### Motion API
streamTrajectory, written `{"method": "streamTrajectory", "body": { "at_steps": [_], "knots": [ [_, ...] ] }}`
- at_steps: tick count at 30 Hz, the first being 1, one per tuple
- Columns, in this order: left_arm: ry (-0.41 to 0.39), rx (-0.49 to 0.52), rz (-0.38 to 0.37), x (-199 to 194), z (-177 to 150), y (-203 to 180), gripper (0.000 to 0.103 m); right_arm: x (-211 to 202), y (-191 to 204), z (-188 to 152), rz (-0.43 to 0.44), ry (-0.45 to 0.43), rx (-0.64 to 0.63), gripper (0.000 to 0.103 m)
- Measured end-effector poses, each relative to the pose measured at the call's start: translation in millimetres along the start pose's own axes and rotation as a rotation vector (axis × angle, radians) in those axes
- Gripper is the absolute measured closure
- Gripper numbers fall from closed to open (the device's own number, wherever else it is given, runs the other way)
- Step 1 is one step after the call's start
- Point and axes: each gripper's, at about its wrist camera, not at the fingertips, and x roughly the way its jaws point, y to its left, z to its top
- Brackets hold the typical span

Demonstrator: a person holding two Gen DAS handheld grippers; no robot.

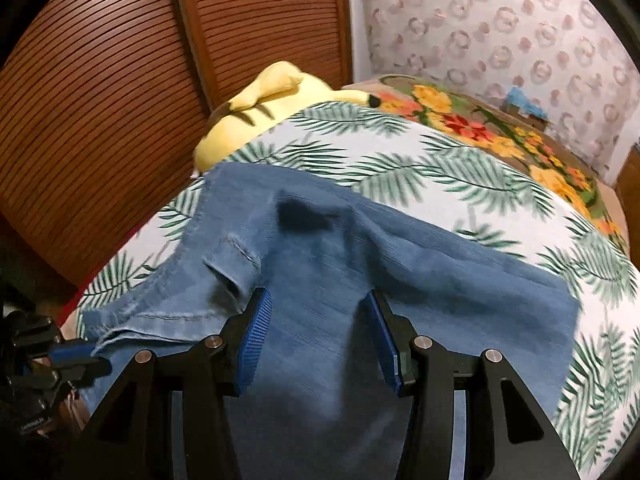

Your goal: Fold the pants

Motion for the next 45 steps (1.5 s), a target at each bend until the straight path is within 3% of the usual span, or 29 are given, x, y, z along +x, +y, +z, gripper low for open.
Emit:
{"method": "streamTrajectory", "body": {
  "at_steps": [11, 20, 21, 25, 26, 31, 38, 45],
  "knots": [
    [-0.018, -0.001, 0.027, -14, 0, 4, 0.095, 6, 19, 17, 0.052, -0.051, -0.044, 0.052],
    [-0.025, 0.009, 0.069, -16, 12, 0, 0.094, -41, 8, -6, 0.012, -0.106, -0.023, 0.052],
    [-0.03, 0.012, 0.074, -16, 14, -2, 0.092, -49, 5, -11, 0.006, -0.114, -0.015, 0.052],
    [-0.055, 0.012, 0.072, -20, 18, -6, 0.046, -77, -4, -36, -0.016, -0.141, 0.005, 0.052],
    [-0.065, 0.014, 0.067, -21, 20, -9, 0.04, -82, -6, -43, -0.023, -0.145, 0.008, 0.052],
    [-0.064, 0.033, 0.048, -15, 26, -21, 0.028, -109, -13, -83, -0.081, -0.156, 0.041, 0.052],
    [-0.036, 0.066, 0.028, 0, 24, -46, 0.028, -123, -20, -138, -0.154, -0.124, 0.105, 0.044],
    [0.002, 0.101, 0.012, 16, 19, -65, 0.028, -125, -30, -166, -0.134, -0.095, 0.182, 0.043]
  ]
}}
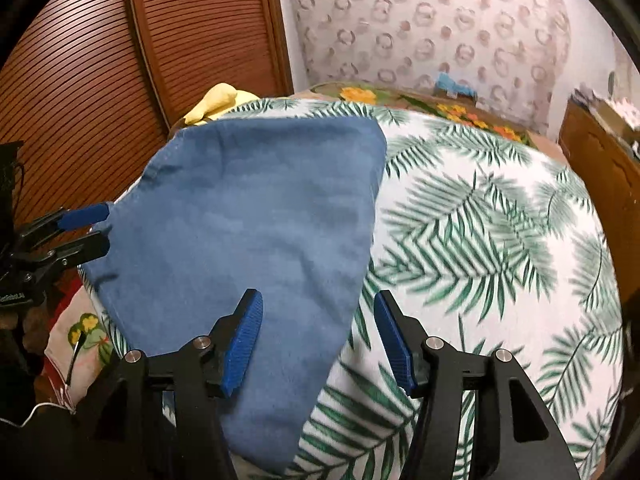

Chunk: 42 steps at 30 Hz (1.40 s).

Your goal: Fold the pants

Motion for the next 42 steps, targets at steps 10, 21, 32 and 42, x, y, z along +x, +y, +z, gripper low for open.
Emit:
{"method": "streamTrajectory", "body": {
  "at_steps": [10, 21, 32, 42],
  "knots": [
    [0.037, 0.009, -0.005, 11, -7, -6, 0.028, 12, -3, -8, 0.056, 0.017, 0.043, 0.043],
    [0.061, 0.002, -0.01, 21, -17, -7, 0.028, 28, -9, -5, 0.127, 0.015, 0.071, 0.074],
    [-0.012, -0.04, 0.036, -16, -9, 15, 0.028, -8, 35, 55, 0.224, -0.147, -0.098, 0.095],
    [-0.104, -0.15, 0.189, -83, -17, 90, 0.028, 74, 135, 98, 0.44, -0.049, -0.22, 0.097]
  ]
}}
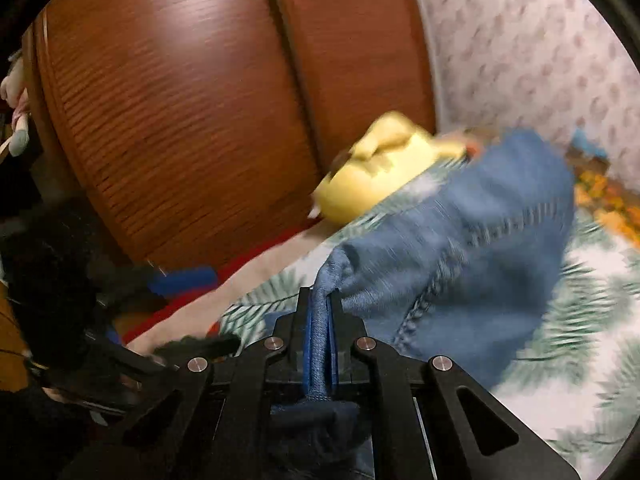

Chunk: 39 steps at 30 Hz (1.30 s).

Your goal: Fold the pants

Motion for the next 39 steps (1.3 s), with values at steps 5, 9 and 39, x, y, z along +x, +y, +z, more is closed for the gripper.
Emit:
{"method": "streamTrajectory", "body": {
  "at_steps": [5, 9, 39],
  "knots": [
    [-0.012, -0.026, 0.055, -9, -3, 21, 0.028, 66, -5, -15, 0.035, 0.138, 0.021, 0.095],
    [-0.01, -0.023, 0.048, -4, -1, 22, 0.028, 47, -18, -7, 0.035, 0.112, 0.022, 0.081],
    [0.117, -0.074, -0.132, 72, 24, -11, 0.086, 72, -172, 75, 0.094, 0.011, 0.107, 0.078]
  ]
}}
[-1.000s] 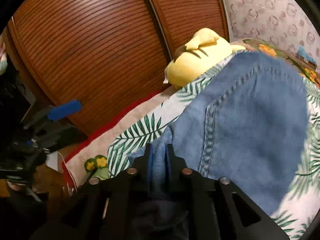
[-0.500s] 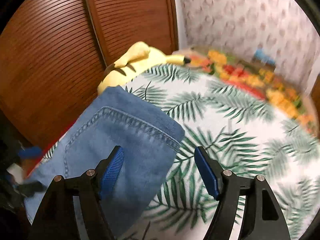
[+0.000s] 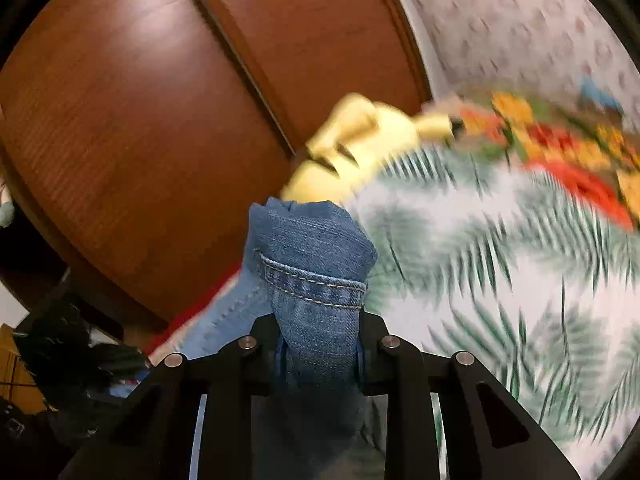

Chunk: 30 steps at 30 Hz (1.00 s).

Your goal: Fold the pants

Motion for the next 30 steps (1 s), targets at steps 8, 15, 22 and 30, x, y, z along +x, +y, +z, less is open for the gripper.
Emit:
{"method": "streamTrajectory", "body": {
  "at_steps": [8, 15, 22, 30],
  "knots": [
    [-0.076, 0.054, 0.09, 27, 96, 29, 0.086, 33, -31, 63, -0.037, -0.086, 0.021, 0.078],
    [-0.008, 0.057, 0.132, 94, 137, 56, 0.086, 87, -67, 95, -0.161, -0.082, 0.025, 0.071],
    [0.081, 0.035, 0.149, 123, 113, 67, 0.084, 132, -81, 96, -0.41, 0.033, -0.013, 0.029],
    [0.03, 0.05, 0.203, 96, 115, 53, 0.052, 60, -34, 61, -0.448, -0.055, 0.004, 0.028]
  ]
}}
